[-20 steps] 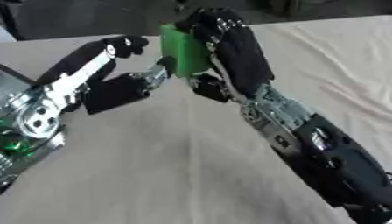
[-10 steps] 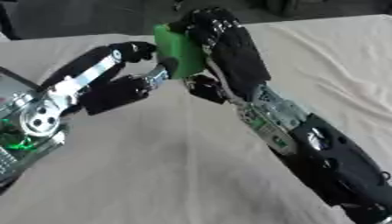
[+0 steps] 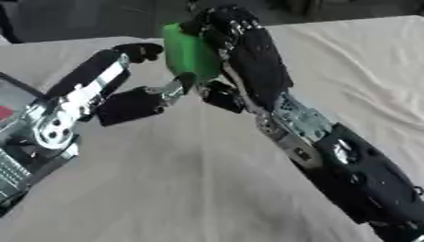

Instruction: Pick up the objects with one hand, pass them to the other hand, and then place them into the box on the other side of the table.

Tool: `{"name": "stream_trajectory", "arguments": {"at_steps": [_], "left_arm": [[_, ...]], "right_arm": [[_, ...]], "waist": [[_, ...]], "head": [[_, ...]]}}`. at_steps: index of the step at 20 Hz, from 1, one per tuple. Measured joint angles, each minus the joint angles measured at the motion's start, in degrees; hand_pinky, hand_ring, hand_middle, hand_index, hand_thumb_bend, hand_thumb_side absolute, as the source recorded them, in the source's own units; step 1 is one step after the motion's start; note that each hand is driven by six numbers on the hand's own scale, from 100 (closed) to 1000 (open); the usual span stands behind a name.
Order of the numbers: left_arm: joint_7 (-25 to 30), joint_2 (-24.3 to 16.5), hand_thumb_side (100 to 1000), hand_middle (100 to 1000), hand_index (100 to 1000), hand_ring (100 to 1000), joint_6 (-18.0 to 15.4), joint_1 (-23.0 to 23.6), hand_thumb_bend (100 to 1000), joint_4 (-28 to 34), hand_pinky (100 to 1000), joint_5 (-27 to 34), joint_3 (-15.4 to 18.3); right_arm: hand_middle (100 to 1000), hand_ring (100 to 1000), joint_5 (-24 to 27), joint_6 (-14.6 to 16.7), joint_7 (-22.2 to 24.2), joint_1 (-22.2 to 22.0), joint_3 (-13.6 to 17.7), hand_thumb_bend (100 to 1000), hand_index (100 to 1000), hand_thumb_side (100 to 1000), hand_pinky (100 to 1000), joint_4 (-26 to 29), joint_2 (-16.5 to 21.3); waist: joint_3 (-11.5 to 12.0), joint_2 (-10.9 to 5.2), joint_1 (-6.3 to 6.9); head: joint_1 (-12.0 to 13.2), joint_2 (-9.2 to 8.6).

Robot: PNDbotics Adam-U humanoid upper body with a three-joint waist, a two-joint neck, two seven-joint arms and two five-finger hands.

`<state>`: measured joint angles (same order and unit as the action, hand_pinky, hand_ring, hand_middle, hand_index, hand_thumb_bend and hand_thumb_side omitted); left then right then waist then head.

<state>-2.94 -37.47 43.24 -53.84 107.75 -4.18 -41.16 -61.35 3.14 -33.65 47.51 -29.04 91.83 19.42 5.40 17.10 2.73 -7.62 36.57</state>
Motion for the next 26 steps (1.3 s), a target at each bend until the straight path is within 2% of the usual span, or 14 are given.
{"name": "stream_trajectory", "arguments": {"at_steps": [6,13,26], "left_arm": [[-0.31,0.08,781,861,943,982,2.17,-0.02,396,0.94,1000,-1.82,0.02],[-1.17,0.76,796,861,943,982,3.0,-0.04,376,0.6,1000,-1.66,0.05],[-2.8,3.12,817,864,948,986,0.96,-0.33,364,-3.5,1000,-0.95,-0.03]], "right_arm": [[521,608,0.0,0.12,-0.83,-0.19,-0.28,100,663,100,682,0.2,0.0],[523,612,-0.13,0.79,-1.65,-0.43,-0.37,100,664,100,690,0.78,0.0],[524,615,-1.0,1.12,-2.84,-0.6,-0.32,100,663,100,704,0.85,0.51]], "waist": [[0.0,0.12,-0.01],[0.02,0.24,-0.06],[-0.1,0.61,-0.2]], "head": [[0.19,-0.03],[0.42,-0.48],[0.66,-0.52]]}}
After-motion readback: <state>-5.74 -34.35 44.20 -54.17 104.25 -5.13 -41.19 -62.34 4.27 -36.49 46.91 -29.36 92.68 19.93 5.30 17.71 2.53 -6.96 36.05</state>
